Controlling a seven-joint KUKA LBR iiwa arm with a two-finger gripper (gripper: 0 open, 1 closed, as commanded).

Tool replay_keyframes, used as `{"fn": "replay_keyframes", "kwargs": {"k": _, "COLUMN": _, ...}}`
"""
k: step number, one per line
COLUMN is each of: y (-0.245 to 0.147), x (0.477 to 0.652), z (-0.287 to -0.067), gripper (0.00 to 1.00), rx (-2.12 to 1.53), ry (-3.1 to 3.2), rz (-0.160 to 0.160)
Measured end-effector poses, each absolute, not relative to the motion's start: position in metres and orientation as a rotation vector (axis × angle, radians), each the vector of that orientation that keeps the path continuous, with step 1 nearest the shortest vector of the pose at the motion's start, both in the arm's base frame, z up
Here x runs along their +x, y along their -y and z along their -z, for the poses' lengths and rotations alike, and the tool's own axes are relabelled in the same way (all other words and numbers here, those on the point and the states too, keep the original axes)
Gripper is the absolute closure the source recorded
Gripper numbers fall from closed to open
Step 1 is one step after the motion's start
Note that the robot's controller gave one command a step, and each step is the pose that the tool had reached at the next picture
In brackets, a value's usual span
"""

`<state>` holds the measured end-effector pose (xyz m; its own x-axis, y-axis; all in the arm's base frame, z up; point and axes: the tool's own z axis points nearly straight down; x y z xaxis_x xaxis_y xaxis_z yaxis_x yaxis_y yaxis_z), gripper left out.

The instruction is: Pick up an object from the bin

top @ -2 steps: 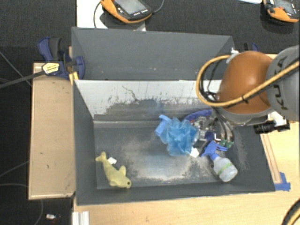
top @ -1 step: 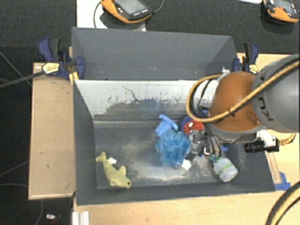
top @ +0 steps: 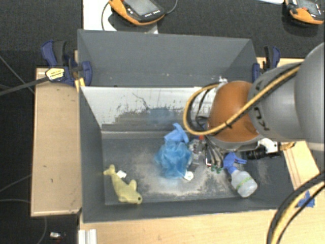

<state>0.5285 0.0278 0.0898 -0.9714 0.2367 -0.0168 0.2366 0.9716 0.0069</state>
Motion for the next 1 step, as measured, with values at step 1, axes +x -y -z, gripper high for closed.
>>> {"fn": "replay_keyframes", "kwargs": {"k": 1, "y": -0.0251, "x": 0.5208, "z": -0.0936, "gripper": 1.00, "rx": 0.424, "ry": -3.102, "rz": -0.006}}
